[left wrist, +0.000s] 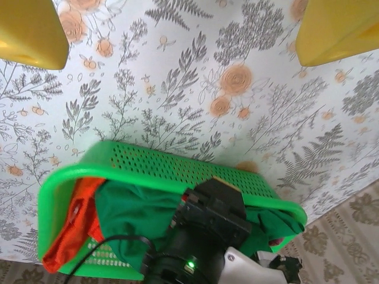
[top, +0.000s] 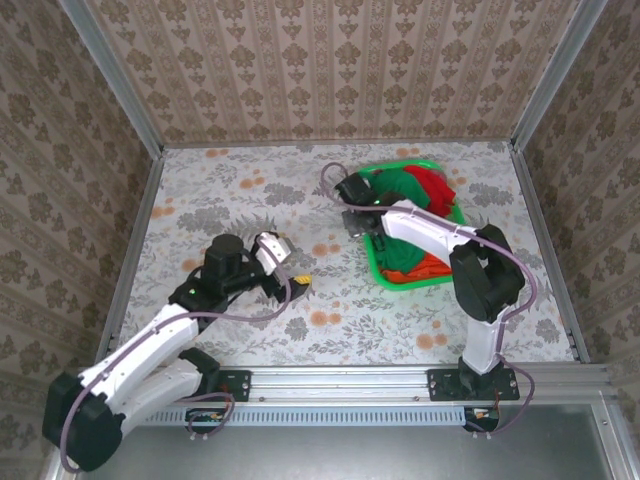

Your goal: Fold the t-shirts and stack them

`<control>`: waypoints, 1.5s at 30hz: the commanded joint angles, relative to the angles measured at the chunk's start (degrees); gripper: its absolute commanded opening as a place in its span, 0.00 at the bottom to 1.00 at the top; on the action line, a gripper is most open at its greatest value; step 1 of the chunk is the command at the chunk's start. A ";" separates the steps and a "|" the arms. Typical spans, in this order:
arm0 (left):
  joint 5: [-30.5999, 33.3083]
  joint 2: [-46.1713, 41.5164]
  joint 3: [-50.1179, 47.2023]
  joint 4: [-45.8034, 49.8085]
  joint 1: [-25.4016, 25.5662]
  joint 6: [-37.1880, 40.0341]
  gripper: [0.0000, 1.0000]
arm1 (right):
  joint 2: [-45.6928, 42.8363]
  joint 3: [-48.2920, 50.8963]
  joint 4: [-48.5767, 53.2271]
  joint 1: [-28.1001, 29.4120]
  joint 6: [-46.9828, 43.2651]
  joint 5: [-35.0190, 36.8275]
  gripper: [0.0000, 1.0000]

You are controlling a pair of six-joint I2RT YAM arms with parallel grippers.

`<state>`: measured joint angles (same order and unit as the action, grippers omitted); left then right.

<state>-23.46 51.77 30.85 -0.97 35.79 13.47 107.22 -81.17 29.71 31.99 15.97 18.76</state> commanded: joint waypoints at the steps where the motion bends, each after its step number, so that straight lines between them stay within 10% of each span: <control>1: 0.00 4.11 1.82 -9.03 1.91 -0.34 1.00 | -2.51 0.77 -2.39 -5.39 -9.89 5.40 0.00; 19: 0.52 18.85 8.70 -15.06 6.39 2.56 1.00 | 10.89 -7.07 -16.90 -28.07 -26.72 -1.29 0.00; 45: 3.69 15.82 6.04 -14.42 6.72 2.79 1.00 | 21.59 -25.23 -12.40 -34.89 -36.09 -0.43 0.00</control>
<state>-20.10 68.62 37.87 -15.42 42.04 15.70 127.81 -104.66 16.88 -2.11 -17.54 17.76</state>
